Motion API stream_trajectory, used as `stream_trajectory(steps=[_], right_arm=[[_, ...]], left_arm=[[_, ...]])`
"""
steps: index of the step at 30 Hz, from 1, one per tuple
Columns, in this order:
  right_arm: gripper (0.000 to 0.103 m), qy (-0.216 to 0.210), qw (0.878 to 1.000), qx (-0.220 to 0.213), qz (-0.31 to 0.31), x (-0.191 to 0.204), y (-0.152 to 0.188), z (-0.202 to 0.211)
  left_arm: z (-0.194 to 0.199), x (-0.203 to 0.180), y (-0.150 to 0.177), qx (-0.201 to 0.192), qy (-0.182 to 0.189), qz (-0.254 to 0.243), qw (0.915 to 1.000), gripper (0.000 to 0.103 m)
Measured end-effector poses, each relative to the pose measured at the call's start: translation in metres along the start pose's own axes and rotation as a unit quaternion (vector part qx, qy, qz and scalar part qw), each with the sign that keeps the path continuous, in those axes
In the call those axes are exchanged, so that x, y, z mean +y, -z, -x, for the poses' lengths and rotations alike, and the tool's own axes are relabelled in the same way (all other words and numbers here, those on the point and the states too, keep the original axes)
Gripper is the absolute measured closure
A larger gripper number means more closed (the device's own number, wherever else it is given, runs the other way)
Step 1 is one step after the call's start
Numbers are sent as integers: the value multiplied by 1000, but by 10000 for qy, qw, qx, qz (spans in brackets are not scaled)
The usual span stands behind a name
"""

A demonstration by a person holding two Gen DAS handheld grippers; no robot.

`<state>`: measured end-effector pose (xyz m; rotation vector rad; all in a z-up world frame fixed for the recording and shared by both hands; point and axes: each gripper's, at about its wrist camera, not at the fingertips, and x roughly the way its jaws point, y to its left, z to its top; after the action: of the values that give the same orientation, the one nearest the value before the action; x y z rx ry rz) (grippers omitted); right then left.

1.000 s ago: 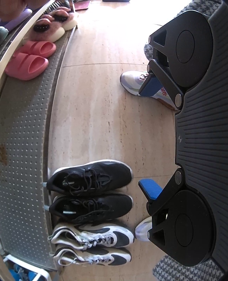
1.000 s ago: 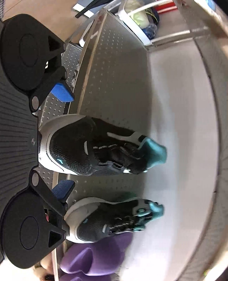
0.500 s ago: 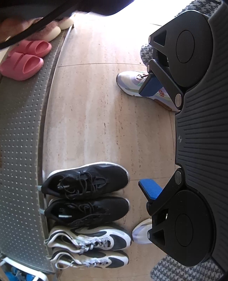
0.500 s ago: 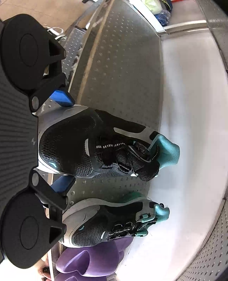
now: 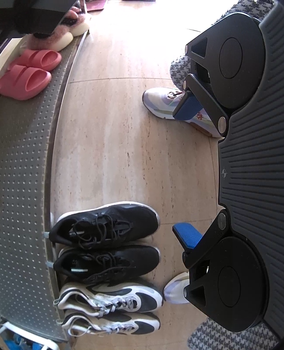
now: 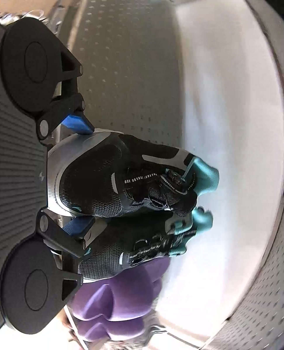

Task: Organize scattered shoes
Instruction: 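Push the black-teal sneakers into place and open the right tool, then lower the right tool and grasp the black sneakers by their heels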

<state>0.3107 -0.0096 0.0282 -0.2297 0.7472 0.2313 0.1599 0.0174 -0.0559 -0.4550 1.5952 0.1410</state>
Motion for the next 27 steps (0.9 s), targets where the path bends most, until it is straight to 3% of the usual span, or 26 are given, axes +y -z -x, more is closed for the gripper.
stream_trajectory(steps=[3,8,10,14,18,20,24,27], right_arm=[[23,-44,10000,66,-26,-4,-1,2],[19,-550,9981,103,-268,-25,-5,36],[18,-978,9950,-29,-188,-31,2,64],[20,-1946,9808,-130,53,-31,26,100],[25,-2150,9754,-73,488,-12,38,104],[36,-2140,9743,151,683,6,46,100],[54,-2186,9679,980,761,42,75,64],[63,-2275,9564,1631,829,71,104,27]], left_arm=[[0,3,2,36,11,36,10000,1],[0,14,8,111,73,93,9999,1],[3,24,10,128,141,206,9996,1],[23,63,3,-280,74,733,9969,1],[61,135,-7,-1071,-274,1947,9746,1],[75,162,-9,-1371,-338,2456,9590,1],[96,211,-9,-1781,-376,3318,9256,1],[99,233,-8,-1751,-112,3737,9108,1]])
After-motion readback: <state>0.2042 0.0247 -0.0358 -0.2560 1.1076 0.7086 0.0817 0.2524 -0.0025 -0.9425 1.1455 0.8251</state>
